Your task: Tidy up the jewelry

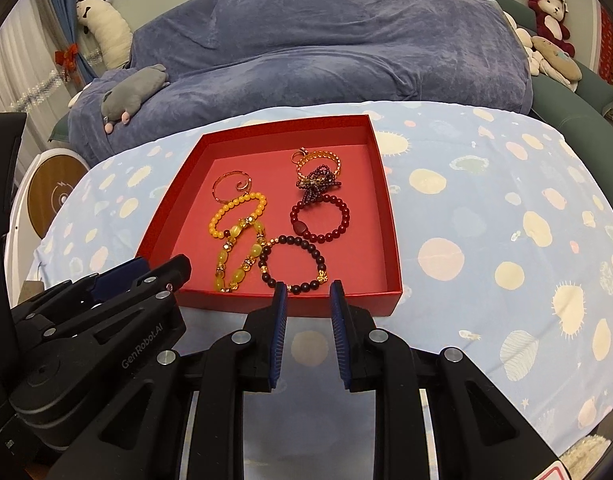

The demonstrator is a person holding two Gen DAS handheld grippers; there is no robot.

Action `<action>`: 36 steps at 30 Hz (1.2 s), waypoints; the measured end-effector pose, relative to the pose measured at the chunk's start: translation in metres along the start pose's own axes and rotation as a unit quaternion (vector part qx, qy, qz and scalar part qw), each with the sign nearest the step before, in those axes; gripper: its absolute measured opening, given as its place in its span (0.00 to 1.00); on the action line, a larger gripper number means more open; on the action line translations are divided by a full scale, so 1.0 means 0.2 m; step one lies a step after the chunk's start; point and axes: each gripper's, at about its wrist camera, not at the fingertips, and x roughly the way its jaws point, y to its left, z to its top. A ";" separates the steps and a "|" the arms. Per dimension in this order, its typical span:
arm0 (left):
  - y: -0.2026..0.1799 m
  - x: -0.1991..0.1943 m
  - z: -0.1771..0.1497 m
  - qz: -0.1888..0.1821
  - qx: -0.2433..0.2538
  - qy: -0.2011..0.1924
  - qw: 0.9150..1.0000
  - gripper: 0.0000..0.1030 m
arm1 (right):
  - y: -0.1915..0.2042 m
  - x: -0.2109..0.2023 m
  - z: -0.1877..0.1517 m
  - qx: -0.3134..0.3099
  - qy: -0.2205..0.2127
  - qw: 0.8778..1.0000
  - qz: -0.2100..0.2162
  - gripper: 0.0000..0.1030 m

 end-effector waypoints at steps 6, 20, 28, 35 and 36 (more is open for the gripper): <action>0.01 0.01 -0.04 0.005 -0.003 0.004 1.000 0.36 | 0.00 0.00 -0.03 -0.001 0.006 1.000 -0.001 0.22; 0.02 0.00 -0.06 0.028 -0.003 0.001 1.000 0.51 | 0.00 0.00 -0.05 -0.004 0.000 1.000 -0.017 0.35; 0.05 -0.01 -0.07 0.039 -0.013 0.003 0.999 0.64 | -0.04 -0.01 -0.06 0.005 -0.003 1.000 -0.028 0.51; 0.07 -0.01 -0.08 0.049 -0.017 0.005 0.999 0.77 | -0.08 -0.02 -0.07 0.008 -0.004 0.999 -0.041 0.62; 0.07 -0.01 -0.08 0.050 -0.018 0.005 0.999 0.81 | -0.08 -0.02 -0.07 0.009 -0.005 0.999 -0.042 0.64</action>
